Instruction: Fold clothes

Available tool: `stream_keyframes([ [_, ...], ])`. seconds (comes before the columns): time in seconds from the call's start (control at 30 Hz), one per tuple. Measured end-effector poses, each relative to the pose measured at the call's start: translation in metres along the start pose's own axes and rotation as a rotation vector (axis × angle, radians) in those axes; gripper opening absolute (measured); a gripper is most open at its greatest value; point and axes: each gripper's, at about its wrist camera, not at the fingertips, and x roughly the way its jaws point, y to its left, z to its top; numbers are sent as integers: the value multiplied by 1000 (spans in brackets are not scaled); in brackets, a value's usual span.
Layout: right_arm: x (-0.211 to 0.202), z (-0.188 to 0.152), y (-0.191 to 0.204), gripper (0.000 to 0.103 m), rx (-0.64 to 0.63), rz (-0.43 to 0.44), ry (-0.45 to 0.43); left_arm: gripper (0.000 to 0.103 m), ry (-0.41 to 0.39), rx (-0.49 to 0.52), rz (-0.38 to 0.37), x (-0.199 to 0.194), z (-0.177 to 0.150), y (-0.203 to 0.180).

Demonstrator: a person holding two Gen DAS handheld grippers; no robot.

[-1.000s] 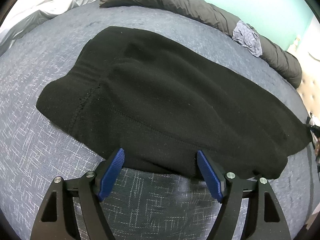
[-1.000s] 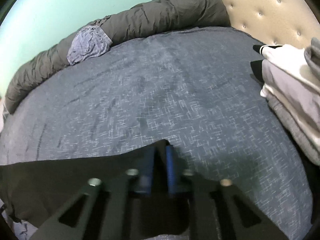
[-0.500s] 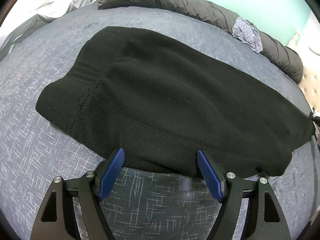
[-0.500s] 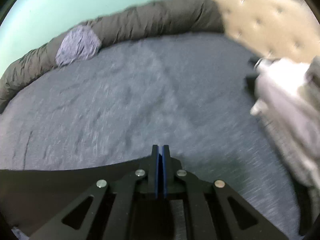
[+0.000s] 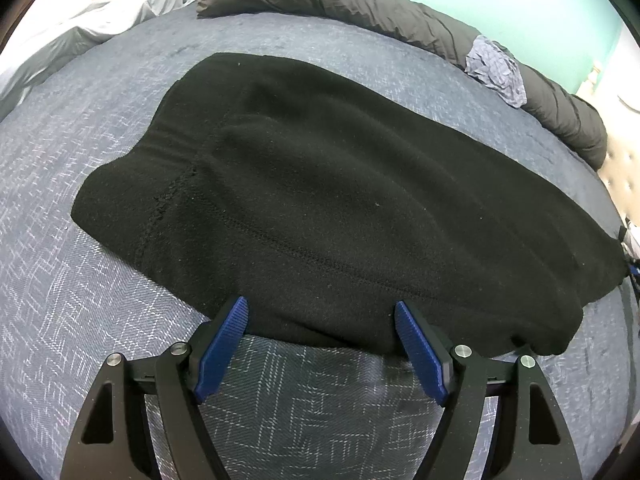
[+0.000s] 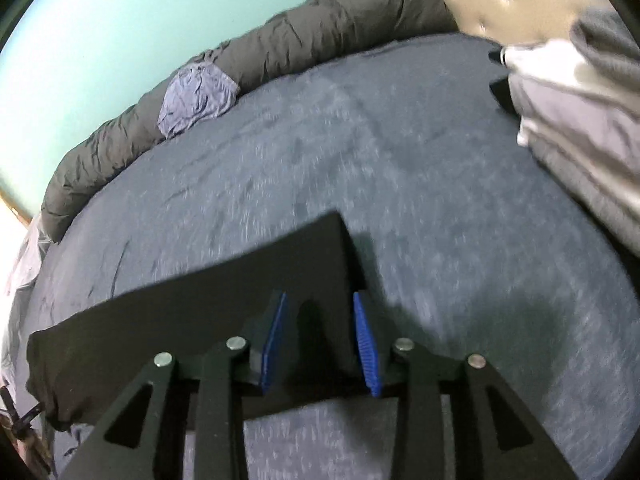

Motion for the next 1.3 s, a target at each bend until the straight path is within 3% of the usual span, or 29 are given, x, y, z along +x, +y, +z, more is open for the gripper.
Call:
stream_keyframes([
  [0.03, 1, -3, 0, 27, 3, 1, 5, 79, -1, -1, 0, 0, 0, 0],
  [0.07, 1, -5, 0, 9, 0, -5, 7, 79, -1, -1, 0, 0, 0, 0],
  [0.1, 0, -6, 0, 6, -6, -20, 4, 79, -2, 1, 2, 0, -1, 0],
  [0.3, -8, 2, -5, 4, 6, -119, -52, 79, -7, -4, -4, -3, -1, 1],
  [0.4, -22, -5, 8, 7, -20, -228, -101, 79, -14, -30, -20, -9, 1, 3],
  [0.43, -26, -10, 16, 9, -23, -229, -113, 79, -20, -40, -26, -13, 1, 4],
  [0.57, -43, -37, 51, 23, -14, -127, -146, 79, -77, -41, -49, -42, 4, -9],
  [0.67, -56, -57, 78, 26, -7, -51, -170, 79, -94, 8, -112, -58, 2, -40],
  [0.83, -51, -100, 150, 27, -9, 130, -124, 79, -68, 117, -221, -59, -12, -104],
  [0.93, -45, -121, 184, 38, -2, 236, -87, 79, -19, 165, -267, -49, -26, -135],
  [0.97, -43, -128, 194, 43, 2, 271, -75, 79, -7, 172, -270, -46, -31, -143],
  [1.1, -36, -150, 229, 44, -25, 373, -39, 79, 11, 187, -235, -32, -39, -160],
  [1.3, -24, -172, 251, 44, -138, 392, -26, 79, 13, 201, -164, -19, -37, -169],
])
